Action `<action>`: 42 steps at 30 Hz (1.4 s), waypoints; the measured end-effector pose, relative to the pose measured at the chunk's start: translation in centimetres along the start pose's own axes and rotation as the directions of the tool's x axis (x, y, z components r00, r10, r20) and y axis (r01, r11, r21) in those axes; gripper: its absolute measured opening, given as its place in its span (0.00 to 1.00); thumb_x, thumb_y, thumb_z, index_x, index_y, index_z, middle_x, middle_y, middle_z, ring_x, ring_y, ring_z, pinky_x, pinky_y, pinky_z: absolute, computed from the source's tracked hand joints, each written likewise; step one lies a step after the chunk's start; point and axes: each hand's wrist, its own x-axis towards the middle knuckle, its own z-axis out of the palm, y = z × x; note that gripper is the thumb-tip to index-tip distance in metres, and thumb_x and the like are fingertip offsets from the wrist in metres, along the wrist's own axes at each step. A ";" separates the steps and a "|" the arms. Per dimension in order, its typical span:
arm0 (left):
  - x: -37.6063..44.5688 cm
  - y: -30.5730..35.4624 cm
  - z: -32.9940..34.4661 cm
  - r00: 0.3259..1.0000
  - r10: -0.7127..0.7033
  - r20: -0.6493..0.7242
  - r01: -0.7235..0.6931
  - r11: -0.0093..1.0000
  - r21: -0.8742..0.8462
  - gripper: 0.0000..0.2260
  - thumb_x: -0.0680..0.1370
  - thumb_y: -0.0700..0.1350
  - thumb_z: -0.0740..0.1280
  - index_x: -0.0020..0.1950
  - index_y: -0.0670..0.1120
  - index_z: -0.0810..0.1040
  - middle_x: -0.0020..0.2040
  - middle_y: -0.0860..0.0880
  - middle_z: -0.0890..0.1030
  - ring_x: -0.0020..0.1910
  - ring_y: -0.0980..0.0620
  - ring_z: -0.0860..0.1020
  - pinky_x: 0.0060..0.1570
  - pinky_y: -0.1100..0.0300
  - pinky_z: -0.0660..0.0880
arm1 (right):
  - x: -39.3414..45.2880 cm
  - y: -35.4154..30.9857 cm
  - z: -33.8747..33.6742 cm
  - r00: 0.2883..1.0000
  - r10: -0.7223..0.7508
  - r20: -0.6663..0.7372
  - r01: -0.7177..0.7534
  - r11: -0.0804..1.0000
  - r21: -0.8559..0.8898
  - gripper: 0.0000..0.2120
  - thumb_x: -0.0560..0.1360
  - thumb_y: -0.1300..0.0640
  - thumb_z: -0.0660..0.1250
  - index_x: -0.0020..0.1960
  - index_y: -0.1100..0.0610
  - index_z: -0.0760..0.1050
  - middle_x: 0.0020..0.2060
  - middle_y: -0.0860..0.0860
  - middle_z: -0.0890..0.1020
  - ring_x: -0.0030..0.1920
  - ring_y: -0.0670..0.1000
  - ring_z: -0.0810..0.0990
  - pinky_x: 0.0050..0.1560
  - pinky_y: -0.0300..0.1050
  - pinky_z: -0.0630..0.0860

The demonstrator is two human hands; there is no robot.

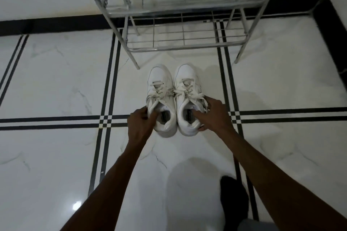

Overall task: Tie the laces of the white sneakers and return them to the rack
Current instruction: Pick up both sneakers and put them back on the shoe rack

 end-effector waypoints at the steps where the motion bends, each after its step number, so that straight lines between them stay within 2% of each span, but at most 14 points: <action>1: -0.3 1.6 -0.7 1.000 -0.004 0.010 0.004 1.000 -0.006 0.15 0.76 0.56 0.71 0.44 0.44 0.84 0.38 0.44 0.85 0.35 0.49 0.83 0.37 0.50 0.78 | -0.5 -1.2 -1.0 1.000 0.003 0.004 -0.003 1.000 0.019 0.14 0.69 0.53 0.74 0.54 0.55 0.81 0.41 0.55 0.87 0.39 0.56 0.87 0.33 0.56 0.85; 3: -1.2 5.6 -2.5 1.000 -0.013 0.019 0.014 1.000 -0.020 0.15 0.75 0.56 0.71 0.45 0.45 0.84 0.39 0.45 0.86 0.35 0.48 0.83 0.37 0.52 0.80 | -1.5 -4.5 -3.3 1.000 0.010 0.010 -0.011 0.999 0.048 0.14 0.69 0.53 0.74 0.54 0.54 0.81 0.42 0.55 0.86 0.39 0.57 0.87 0.33 0.59 0.85; 5: -2.4 9.9 -4.9 0.999 -0.006 0.032 0.007 0.999 -0.040 0.18 0.74 0.59 0.70 0.46 0.44 0.84 0.38 0.44 0.86 0.37 0.43 0.85 0.38 0.46 0.84 | -3.1 -8.5 -5.9 0.999 0.040 0.029 -0.043 0.992 0.117 0.14 0.71 0.57 0.75 0.56 0.54 0.81 0.43 0.55 0.86 0.39 0.59 0.87 0.32 0.62 0.84; 8: -4.0 16.0 -8.2 0.998 -0.026 0.065 0.028 0.999 -0.041 0.17 0.75 0.57 0.70 0.47 0.44 0.85 0.39 0.44 0.86 0.36 0.46 0.86 0.35 0.50 0.84 | -5.2 -13.7 -9.5 0.997 0.069 0.026 -0.072 0.990 0.119 0.13 0.70 0.57 0.75 0.54 0.52 0.80 0.42 0.53 0.86 0.39 0.57 0.87 0.32 0.61 0.84; 12: -5.3 24.1 -11.9 0.998 -0.040 0.040 0.039 0.999 0.016 0.12 0.77 0.54 0.71 0.44 0.46 0.85 0.37 0.47 0.85 0.33 0.51 0.81 0.37 0.55 0.78 | -6.6 -20.8 -14.4 0.997 0.069 0.017 -0.070 0.994 0.080 0.11 0.70 0.55 0.75 0.51 0.51 0.81 0.39 0.51 0.86 0.38 0.54 0.87 0.35 0.59 0.85; 16: -5.0 30.8 -14.2 0.998 -0.057 0.023 0.057 0.998 -0.001 0.08 0.78 0.49 0.71 0.46 0.45 0.86 0.36 0.51 0.84 0.30 0.62 0.78 0.33 0.70 0.71 | -6.2 -26.8 -18.4 1.000 -0.003 0.003 0.003 1.000 0.018 0.12 0.71 0.55 0.75 0.54 0.50 0.81 0.40 0.48 0.86 0.40 0.50 0.86 0.41 0.57 0.85; 20: -2.3 34.7 -15.0 0.998 -0.051 0.020 0.050 0.999 0.018 0.08 0.80 0.49 0.70 0.46 0.46 0.84 0.34 0.55 0.80 0.29 0.62 0.76 0.32 0.71 0.68 | -3.1 -30.8 -20.6 1.000 -0.011 0.025 0.010 0.999 0.035 0.15 0.70 0.54 0.74 0.56 0.49 0.81 0.43 0.46 0.86 0.43 0.49 0.86 0.42 0.57 0.85; 26: 5.3 36.7 -14.3 0.998 -0.060 0.030 0.058 0.997 0.059 0.09 0.81 0.46 0.68 0.51 0.43 0.85 0.39 0.48 0.84 0.31 0.61 0.78 0.31 0.71 0.70 | 4.7 -32.9 -20.2 0.997 0.034 0.071 -0.036 0.999 0.033 0.24 0.64 0.44 0.71 0.60 0.41 0.76 0.45 0.50 0.85 0.44 0.54 0.86 0.38 0.59 0.85; 30: 12.2 36.1 -12.2 0.990 -0.115 0.080 0.112 0.993 0.048 0.08 0.81 0.46 0.67 0.52 0.44 0.84 0.44 0.46 0.86 0.37 0.56 0.81 0.31 0.73 0.71 | 10.7 -32.9 -19.2 0.991 0.112 0.078 -0.119 0.989 0.085 0.19 0.71 0.55 0.72 0.62 0.50 0.77 0.48 0.54 0.84 0.43 0.55 0.86 0.32 0.58 0.85; 33: 16.7 35.4 -10.7 0.982 -0.135 0.135 0.127 0.989 0.070 0.09 0.82 0.47 0.67 0.56 0.45 0.84 0.47 0.47 0.85 0.41 0.54 0.82 0.34 0.73 0.72 | 15.0 -32.0 -18.2 0.982 0.162 0.094 -0.170 0.982 0.087 0.17 0.73 0.61 0.72 0.61 0.56 0.77 0.48 0.57 0.84 0.44 0.58 0.86 0.33 0.60 0.85; 36: 20.6 34.2 -9.3 0.972 -0.151 0.179 0.146 0.988 0.044 0.10 0.82 0.46 0.66 0.58 0.44 0.84 0.51 0.43 0.86 0.46 0.44 0.85 0.42 0.54 0.82 | 18.3 -31.5 -17.1 0.988 0.132 0.074 -0.135 0.990 0.038 0.20 0.74 0.61 0.72 0.65 0.59 0.75 0.50 0.58 0.83 0.46 0.59 0.86 0.38 0.61 0.85; 37: 21.6 33.8 -8.9 0.972 -0.143 0.185 0.138 0.990 0.042 0.10 0.82 0.45 0.66 0.58 0.43 0.84 0.51 0.42 0.85 0.46 0.43 0.85 0.41 0.53 0.82 | 19.3 -31.2 -16.8 0.990 0.131 0.058 -0.133 0.991 0.034 0.20 0.75 0.61 0.72 0.66 0.59 0.75 0.49 0.57 0.83 0.46 0.59 0.86 0.38 0.61 0.85; 40: 23.2 33.2 -7.9 0.980 -0.114 0.164 0.105 0.993 0.061 0.11 0.82 0.45 0.67 0.61 0.42 0.83 0.53 0.44 0.84 0.49 0.46 0.84 0.43 0.55 0.83 | 21.1 -30.8 -16.4 0.981 0.186 0.055 -0.189 0.980 0.057 0.18 0.75 0.60 0.73 0.63 0.58 0.76 0.48 0.55 0.83 0.45 0.57 0.86 0.33 0.57 0.85; 42: 23.5 33.3 -7.7 0.985 -0.101 0.142 0.095 0.994 0.053 0.10 0.81 0.43 0.69 0.61 0.42 0.82 0.53 0.45 0.84 0.49 0.49 0.83 0.46 0.58 0.82 | 21.5 -30.9 -16.4 0.971 0.229 0.075 -0.234 0.969 0.074 0.18 0.75 0.60 0.73 0.64 0.58 0.76 0.50 0.55 0.83 0.44 0.56 0.85 0.30 0.49 0.84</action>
